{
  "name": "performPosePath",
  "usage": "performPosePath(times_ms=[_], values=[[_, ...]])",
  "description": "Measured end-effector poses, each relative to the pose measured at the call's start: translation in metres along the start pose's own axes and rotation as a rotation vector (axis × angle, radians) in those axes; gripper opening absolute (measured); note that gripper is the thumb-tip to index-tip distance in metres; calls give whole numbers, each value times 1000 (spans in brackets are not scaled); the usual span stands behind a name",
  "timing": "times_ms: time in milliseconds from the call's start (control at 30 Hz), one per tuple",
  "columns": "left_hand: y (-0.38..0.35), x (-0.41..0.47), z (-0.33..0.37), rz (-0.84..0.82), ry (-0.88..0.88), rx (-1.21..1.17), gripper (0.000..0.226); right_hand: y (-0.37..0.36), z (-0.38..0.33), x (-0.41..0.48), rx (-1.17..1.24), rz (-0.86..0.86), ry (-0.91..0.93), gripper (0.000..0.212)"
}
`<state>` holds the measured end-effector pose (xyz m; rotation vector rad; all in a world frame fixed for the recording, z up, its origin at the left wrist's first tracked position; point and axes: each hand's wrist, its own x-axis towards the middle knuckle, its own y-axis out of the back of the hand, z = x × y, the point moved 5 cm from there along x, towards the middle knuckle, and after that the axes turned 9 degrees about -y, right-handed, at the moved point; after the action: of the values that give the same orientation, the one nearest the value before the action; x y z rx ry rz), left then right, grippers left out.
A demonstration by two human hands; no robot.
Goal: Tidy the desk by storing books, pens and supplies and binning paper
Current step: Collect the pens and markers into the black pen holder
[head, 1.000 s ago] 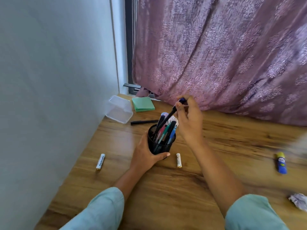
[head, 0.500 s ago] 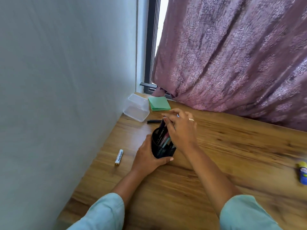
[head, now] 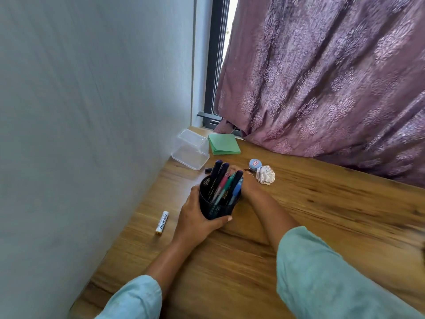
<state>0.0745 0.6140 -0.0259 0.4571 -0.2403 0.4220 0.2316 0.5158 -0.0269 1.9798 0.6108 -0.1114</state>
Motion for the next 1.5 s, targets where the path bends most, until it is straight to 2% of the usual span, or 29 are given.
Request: performPosePath(times_ms=[100, 167, 200, 267, 333, 400, 467, 533, 600, 733, 900, 1000, 1100, 1167, 1267, 1367, 1500], values=[[0, 0, 1, 9, 0, -6, 89, 1, -5, 0, -14, 69, 37, 11], [0, 0, 1, 9, -1, -1, 88, 1, -12, -5, -69, 55, 84, 15], [0, 0, 1, 10, -1, 2, 88, 2, -15, -7, -87, 75, 116, 18], [0, 0, 1, 10, 1, 2, 87, 5, -16, -7, -57, 130, 122, 8], [0, 0, 1, 8, 7, -1, 86, 11, -18, -10, -22, 199, 177, 13], [-1, 0, 0, 7, 10, -2, 87, 29, -21, -20, 250, 325, 169, 18], [-1, 0, 0, 1, 8, -1, 88, 60, -25, -43, 517, 574, 186, 13], [0, -1, 1, -4, 6, 0, 89, 88, -23, -66, 706, 822, 227, 24], [0, -1, 2, -2, 2, 6, 88, 104, -23, -85, 914, 878, 302, 37], [0, -2, 3, -8, -4, 18, 89, 99, -24, -121, 973, 851, 430, 62], [-1, -2, 4, -4, -13, 30, 90, 47, -27, -138, 711, 788, 437, 63], [-2, -2, 6, -11, -33, 30, 90, 26, -19, -137, 725, 691, 372, 55], [-2, -4, 7, -14, -37, 33, 86, 23, -18, -141, 703, 700, 316, 43], [-1, -5, 7, -21, -39, 36, 87, 23, -19, -143, 683, 701, 290, 28], [-1, -6, 8, -16, -46, 42, 91, 23, -16, -144, 579, 733, 259, 14], [1, -7, 9, -3, -53, 47, 91, 21, -16, -142, 539, 698, 247, 20], [-2, -9, 10, 4, -65, 46, 86, 8, -16, -143, 488, 462, 241, 59]])
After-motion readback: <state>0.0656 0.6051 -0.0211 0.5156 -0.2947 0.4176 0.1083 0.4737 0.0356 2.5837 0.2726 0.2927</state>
